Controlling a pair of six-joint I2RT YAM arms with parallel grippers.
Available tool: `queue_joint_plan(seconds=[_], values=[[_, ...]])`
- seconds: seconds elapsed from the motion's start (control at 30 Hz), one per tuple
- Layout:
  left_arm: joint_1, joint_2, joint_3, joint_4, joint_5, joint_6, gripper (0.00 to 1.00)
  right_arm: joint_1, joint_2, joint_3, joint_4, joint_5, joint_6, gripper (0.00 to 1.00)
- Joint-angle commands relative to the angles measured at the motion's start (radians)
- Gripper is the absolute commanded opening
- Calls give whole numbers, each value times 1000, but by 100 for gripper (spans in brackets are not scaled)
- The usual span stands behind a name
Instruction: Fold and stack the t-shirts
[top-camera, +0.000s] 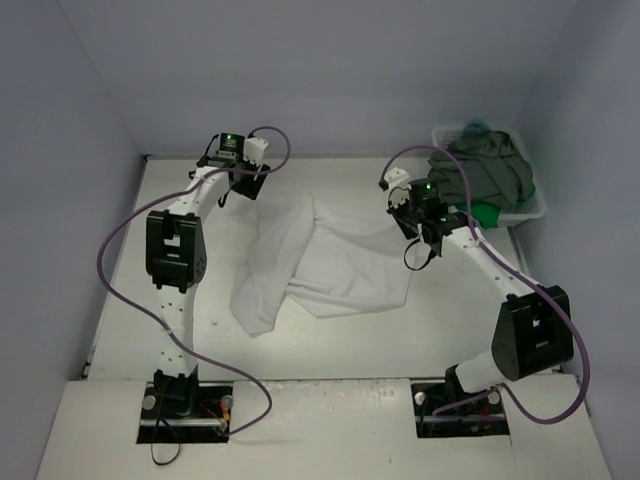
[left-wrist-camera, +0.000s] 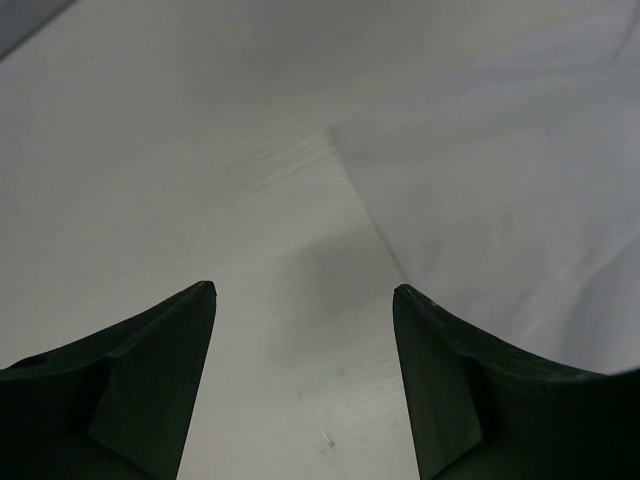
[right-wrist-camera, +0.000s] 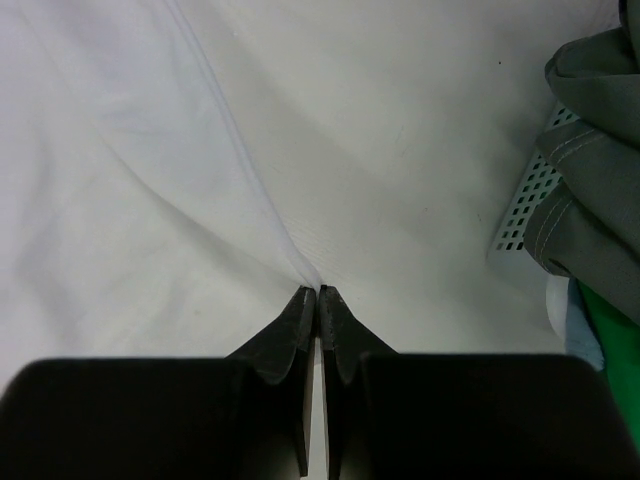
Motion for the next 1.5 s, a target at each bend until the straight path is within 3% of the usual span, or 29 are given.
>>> queue_joint_plan(seconds=[0.0, 0.23, 0.63, 1.17, 1.47], values=[[7, 1, 145, -35, 51, -79, 65, 4, -47, -4, 24, -15, 7, 0], [32, 70, 240, -130, 217, -162, 64, 4, -42, -8, 26, -27, 15, 0], [46, 200, 366, -276, 245, -222, 65, 4, -51, -2, 21, -44, 26, 0], [41, 281, 388, -326, 372, -303, 65, 4, -51, 16, 12, -70, 35, 0], [1, 289, 320, -313, 363, -291, 61, 4, -55, 10, 13, -85, 43, 0]])
